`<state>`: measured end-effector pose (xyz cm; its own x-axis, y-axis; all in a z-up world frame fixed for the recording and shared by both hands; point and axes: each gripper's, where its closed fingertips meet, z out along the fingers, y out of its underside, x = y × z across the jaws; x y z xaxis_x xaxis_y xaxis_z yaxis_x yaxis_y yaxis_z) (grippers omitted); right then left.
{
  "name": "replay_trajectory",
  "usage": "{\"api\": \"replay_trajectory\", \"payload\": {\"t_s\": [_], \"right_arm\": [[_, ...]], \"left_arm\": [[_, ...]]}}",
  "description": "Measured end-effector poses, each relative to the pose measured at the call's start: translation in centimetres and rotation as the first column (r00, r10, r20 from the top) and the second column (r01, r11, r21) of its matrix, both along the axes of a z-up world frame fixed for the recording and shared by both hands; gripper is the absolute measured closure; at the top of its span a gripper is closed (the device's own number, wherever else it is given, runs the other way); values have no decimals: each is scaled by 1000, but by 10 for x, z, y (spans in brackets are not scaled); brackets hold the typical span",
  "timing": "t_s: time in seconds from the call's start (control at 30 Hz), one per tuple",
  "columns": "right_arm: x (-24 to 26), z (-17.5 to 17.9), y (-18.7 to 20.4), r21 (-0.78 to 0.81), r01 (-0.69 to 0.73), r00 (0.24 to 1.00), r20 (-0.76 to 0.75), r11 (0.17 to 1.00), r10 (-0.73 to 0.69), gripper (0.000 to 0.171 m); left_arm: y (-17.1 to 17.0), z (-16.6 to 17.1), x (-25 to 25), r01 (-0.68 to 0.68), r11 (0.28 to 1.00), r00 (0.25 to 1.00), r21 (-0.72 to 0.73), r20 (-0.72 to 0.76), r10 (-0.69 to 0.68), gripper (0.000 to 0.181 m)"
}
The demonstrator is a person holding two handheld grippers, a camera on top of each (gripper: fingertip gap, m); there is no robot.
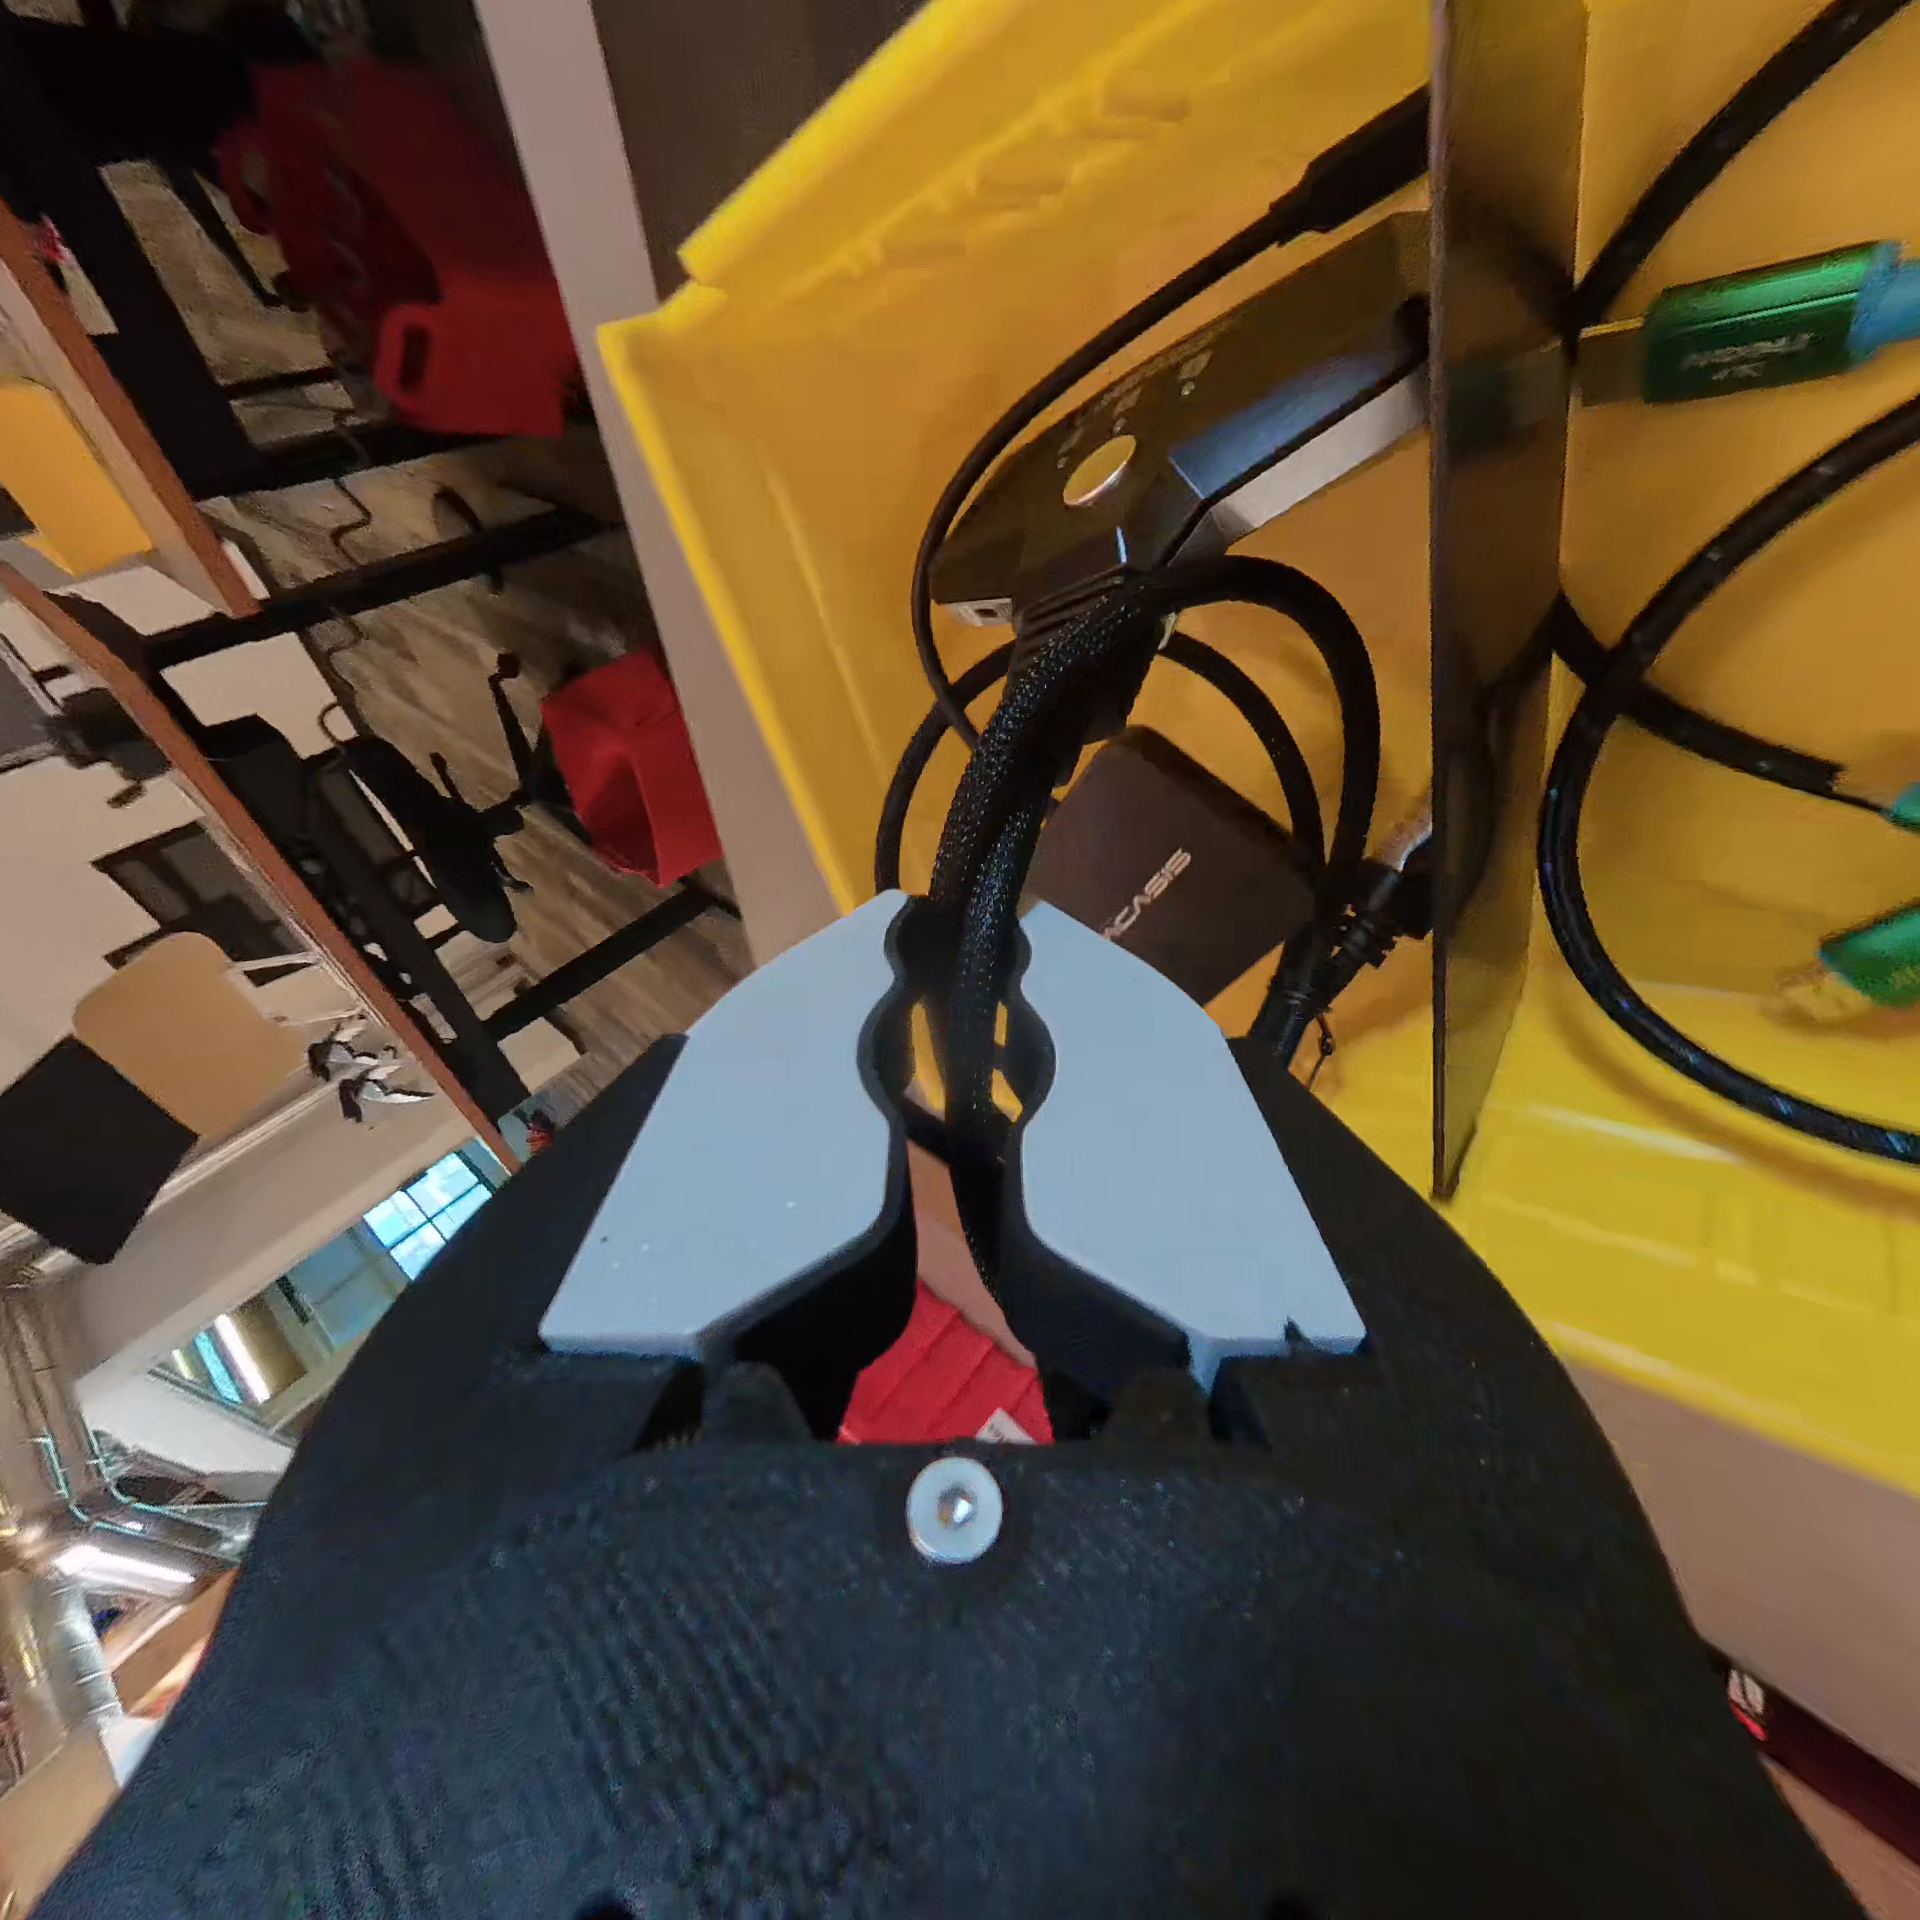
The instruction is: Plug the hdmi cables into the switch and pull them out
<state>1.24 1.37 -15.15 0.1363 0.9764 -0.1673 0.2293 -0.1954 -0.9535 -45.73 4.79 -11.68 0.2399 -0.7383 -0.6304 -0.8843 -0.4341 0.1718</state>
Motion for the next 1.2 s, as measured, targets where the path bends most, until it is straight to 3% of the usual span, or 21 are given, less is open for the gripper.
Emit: {"api": "replay_trajectory", "payload": {"t_s": [0.2, 0.37, 0.9, 1.1, 1.2], "right_arm": [[-5, -2, -2, -48, -13, 1000, 2, 999, 13, 150], [-5, -4, -5, -35, -14, 1000, 16, 999, 15, 150], [-8, -20, -6, -73, -21, 997, 70, 997, 27, 150], [-9, -17, -11, -38, -44, 997, 54, 998, 46, 150], [-10, -12, -16, 8, -65, 997, 39, 998, 64, 149]], "left_arm": [[-9, 77, 14, 8, 992, 1000, 122, 10, -9, 169], [-13, 116, 20, -16, 979, 999, 206, 32, 9, 173], [-2, 133, -11, -49, 940, 994, 337, -72, 77, 174], [2, 140, 4, -52, 912, 998, 407, 46, 36, 174], [3, 152, 34, -33, 879, 983, 475, 174, -57, 173]]}}
